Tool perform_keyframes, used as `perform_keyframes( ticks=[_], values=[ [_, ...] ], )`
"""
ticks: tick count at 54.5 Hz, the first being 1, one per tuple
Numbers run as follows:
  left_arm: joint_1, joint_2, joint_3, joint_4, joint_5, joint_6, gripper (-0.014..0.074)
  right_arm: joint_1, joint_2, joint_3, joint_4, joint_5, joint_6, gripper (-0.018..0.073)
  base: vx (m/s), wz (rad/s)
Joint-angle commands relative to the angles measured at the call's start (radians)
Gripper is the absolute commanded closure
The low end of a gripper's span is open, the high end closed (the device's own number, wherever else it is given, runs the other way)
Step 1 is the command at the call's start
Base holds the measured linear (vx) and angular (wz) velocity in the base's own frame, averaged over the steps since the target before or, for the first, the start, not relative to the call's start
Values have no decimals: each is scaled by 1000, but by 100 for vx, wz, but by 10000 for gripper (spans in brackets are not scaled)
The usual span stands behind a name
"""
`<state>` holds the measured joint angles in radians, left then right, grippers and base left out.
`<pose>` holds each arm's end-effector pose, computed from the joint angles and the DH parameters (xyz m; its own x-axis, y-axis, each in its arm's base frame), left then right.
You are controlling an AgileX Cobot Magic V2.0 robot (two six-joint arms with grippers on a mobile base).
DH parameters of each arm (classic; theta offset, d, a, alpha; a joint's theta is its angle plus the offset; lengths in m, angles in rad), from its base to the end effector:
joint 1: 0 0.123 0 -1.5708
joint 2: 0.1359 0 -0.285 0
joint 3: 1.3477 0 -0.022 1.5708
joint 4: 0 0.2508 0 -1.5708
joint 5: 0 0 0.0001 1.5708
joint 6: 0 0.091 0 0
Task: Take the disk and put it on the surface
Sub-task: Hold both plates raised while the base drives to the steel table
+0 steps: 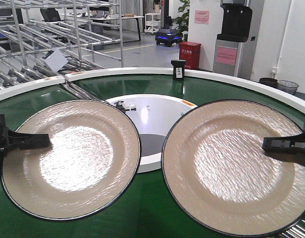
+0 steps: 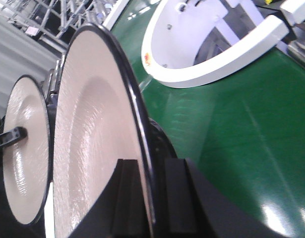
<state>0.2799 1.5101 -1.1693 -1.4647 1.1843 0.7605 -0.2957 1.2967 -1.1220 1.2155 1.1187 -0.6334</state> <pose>0.3121 0.0025 0.3483 -0.7417 -0.4198 -0.5231 0.3343 0.4447 -0.8309 0.2611 0.0007 0.3734 -0.7114 0.3466 -0.6115 -0.2994 0.6377 0.7097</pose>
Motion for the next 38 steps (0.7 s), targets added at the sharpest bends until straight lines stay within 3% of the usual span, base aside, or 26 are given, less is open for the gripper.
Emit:
perform_keyframes(
  ticks=[1, 38],
  values=[
    [-5, -61, -34, -130, 68, -42, 603, -7, -40, -29, 122, -2, 12, 568, 0, 0],
    [-5, -83, -34, -131, 66, -45, 603, -7, -41, -29, 129, -28, 11, 568, 0, 0]
  ],
)
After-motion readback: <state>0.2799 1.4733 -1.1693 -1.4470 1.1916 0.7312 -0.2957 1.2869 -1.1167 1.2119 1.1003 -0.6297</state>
